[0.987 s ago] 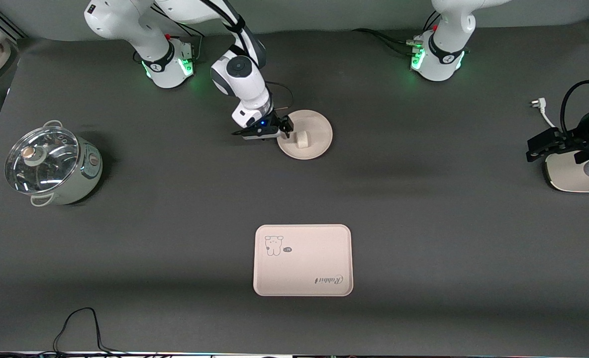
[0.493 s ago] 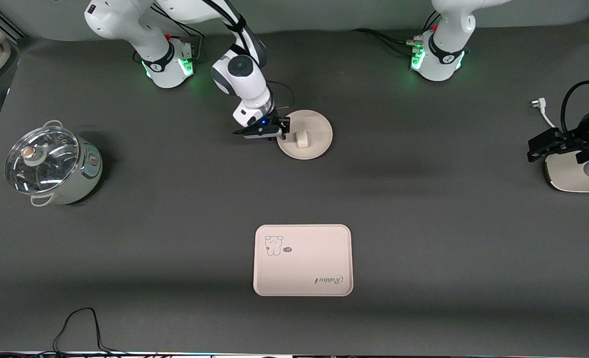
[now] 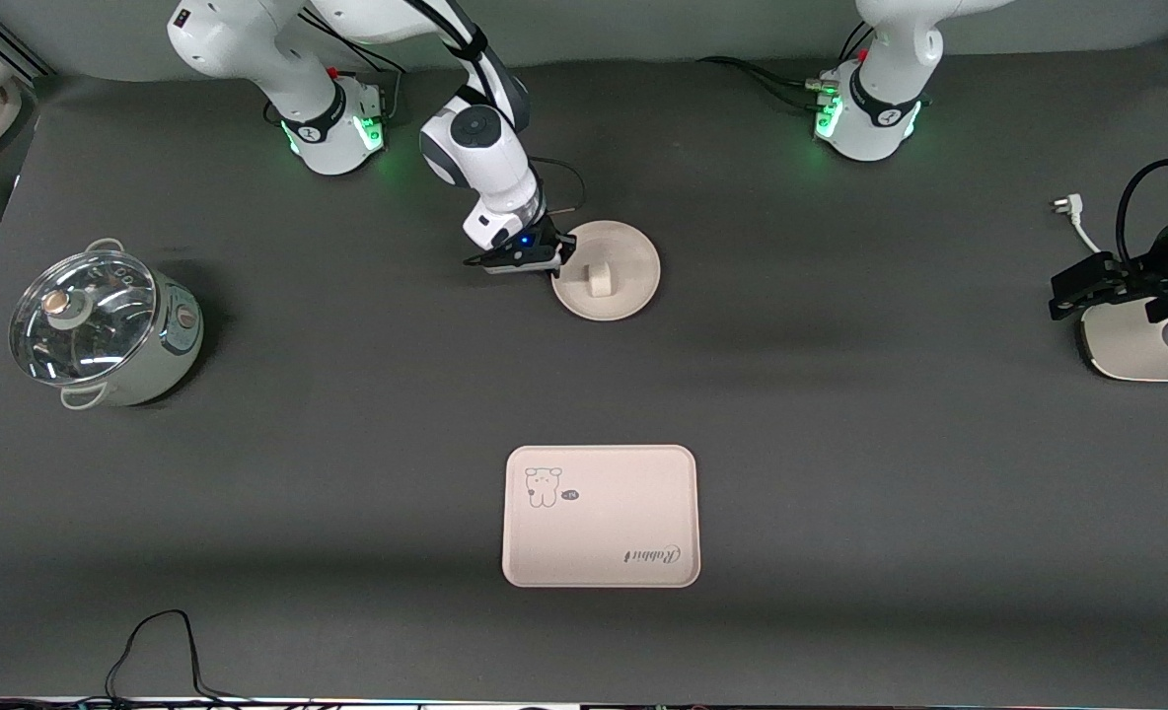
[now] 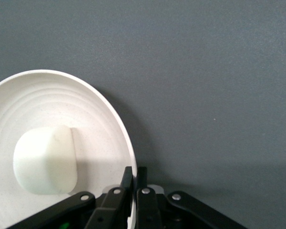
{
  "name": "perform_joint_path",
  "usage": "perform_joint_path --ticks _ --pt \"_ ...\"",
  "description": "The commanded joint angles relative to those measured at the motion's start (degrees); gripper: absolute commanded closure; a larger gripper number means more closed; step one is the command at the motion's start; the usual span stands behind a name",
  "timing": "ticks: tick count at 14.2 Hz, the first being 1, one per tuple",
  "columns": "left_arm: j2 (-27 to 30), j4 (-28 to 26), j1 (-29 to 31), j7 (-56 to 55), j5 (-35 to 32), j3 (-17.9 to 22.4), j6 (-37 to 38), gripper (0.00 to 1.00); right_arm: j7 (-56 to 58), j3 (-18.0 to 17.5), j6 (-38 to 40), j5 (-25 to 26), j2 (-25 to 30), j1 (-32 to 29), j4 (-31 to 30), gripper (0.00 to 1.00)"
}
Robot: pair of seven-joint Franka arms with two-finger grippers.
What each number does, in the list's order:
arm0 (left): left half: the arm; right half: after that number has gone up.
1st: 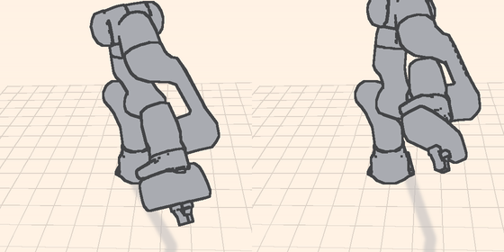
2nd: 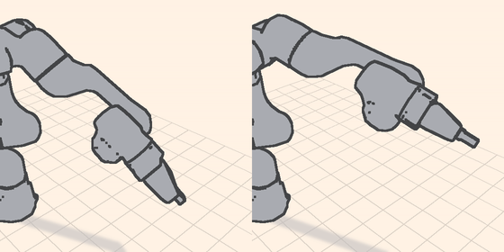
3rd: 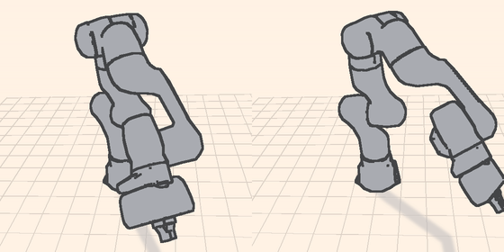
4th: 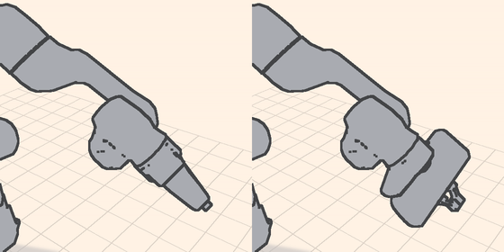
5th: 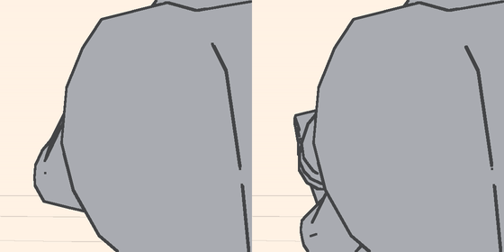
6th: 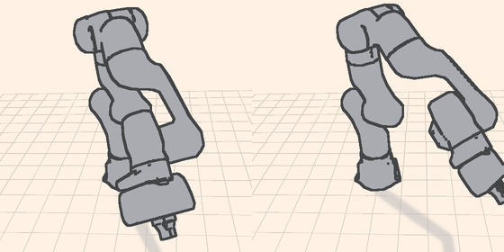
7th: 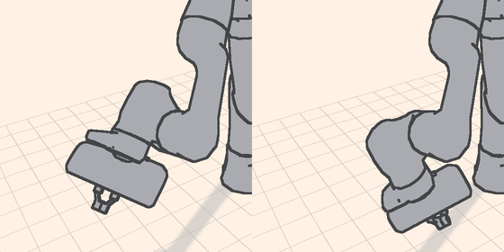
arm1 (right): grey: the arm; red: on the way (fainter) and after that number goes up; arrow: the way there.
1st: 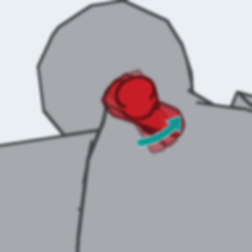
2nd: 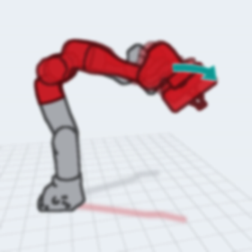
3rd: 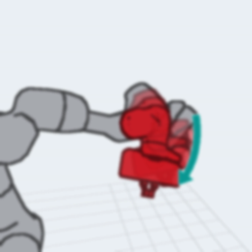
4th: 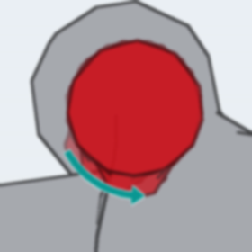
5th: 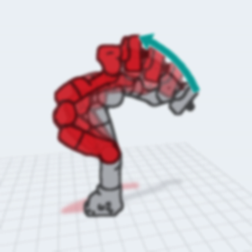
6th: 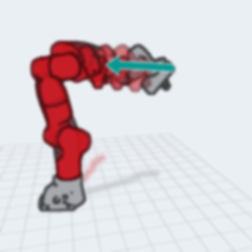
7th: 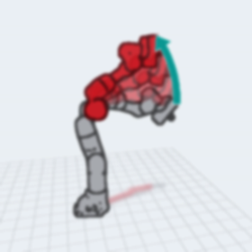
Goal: Place bun in plate and plate on tray
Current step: 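Close the right gripper on the plate rim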
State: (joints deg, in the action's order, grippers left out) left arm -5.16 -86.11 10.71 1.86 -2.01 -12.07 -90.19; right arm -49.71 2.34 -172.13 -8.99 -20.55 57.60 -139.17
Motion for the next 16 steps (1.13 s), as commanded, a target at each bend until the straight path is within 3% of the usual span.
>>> perform_joint_path --ticks 1,11,16 --pt "0.77 0.41 -0.07 0.69 -0.54 0.2 1.42 0.0 -0.92 0.29 0.21 -0.86 0.59 0.32 0.3 1.0" --pt "0.59 -0.03 -0.16 0.69 -0.54 0.2 1.42 0.0 1.02 0.38 16.64 -1.03 22.29 -5.13 1.09 1.0" --pt "0.51 -0.03 -0.25 0.51 -0.54 0.2 1.24 0.0 2.58 0.64 18.41 -1.29 22.93 -6.62 3.28 1.0"
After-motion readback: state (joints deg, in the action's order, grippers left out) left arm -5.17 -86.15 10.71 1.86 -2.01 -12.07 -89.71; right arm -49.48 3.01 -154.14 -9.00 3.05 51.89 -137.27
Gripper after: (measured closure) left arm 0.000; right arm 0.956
